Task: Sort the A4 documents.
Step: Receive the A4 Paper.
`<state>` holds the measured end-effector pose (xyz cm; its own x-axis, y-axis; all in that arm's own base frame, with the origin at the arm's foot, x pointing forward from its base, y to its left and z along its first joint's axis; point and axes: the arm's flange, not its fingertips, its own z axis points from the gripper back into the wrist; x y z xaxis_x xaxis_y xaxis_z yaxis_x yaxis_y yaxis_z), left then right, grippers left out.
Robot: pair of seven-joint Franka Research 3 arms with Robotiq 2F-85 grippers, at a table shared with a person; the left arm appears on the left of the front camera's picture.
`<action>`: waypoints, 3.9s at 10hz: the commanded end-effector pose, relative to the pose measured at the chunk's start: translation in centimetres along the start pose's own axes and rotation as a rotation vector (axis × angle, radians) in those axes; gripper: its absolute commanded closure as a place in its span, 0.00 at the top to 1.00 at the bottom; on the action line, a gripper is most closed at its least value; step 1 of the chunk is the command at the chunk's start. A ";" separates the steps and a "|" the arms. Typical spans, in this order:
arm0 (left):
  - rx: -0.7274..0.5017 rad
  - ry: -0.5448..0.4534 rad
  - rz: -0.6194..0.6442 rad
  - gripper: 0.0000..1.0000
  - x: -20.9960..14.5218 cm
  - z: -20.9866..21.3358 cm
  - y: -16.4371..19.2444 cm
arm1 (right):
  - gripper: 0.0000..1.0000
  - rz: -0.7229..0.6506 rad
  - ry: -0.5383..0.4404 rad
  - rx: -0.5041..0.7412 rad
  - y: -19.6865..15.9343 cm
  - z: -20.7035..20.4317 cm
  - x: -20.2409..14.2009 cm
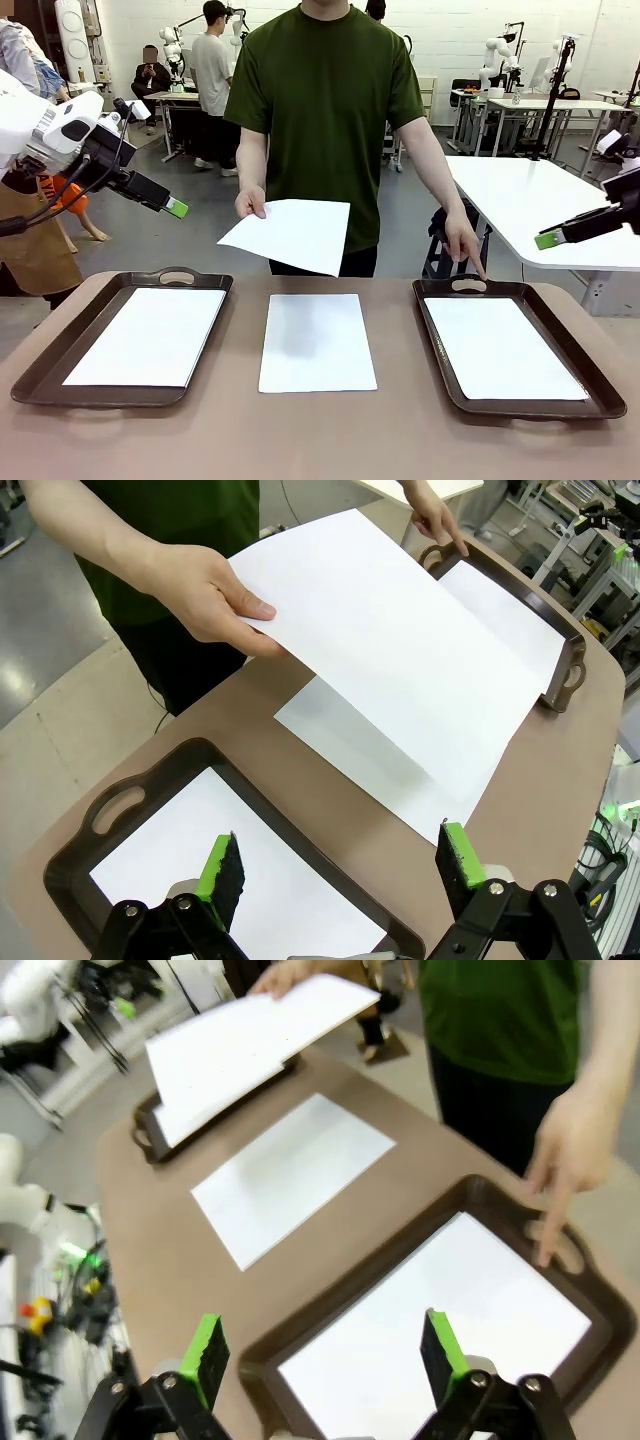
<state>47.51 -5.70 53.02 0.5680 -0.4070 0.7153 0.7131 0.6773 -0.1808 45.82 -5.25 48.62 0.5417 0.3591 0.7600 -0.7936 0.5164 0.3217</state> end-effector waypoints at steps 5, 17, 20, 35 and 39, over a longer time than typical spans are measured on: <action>-0.002 -0.008 -0.004 1.00 0.0 0.1 0.0 | 1.00 -0.386 -0.108 0.252 0.6 -10.2 0.6; -0.002 -0.008 -0.004 1.00 0.0 0.1 0.0 | 1.00 -0.824 -0.088 0.656 -2.0 -27.3 6.7; -0.002 -0.008 -0.004 1.00 0.0 0.1 0.0 | 1.00 -0.885 -0.092 0.658 -3.8 -28.9 7.0; -0.002 -0.008 -0.004 1.00 0.0 0.1 0.0 | 0.09 -0.917 -0.074 0.731 -3.9 -29.8 7.9; -0.002 -0.008 -0.004 1.00 0.0 0.1 0.0 | 0.00 -0.930 -0.057 0.721 -3.9 -29.9 7.5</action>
<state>47.50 -5.67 53.09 0.5674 -0.4073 0.7157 0.7126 0.6784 -0.1789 60.98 18.64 36.19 0.9938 0.0199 0.1096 -0.1095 -0.0018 0.9940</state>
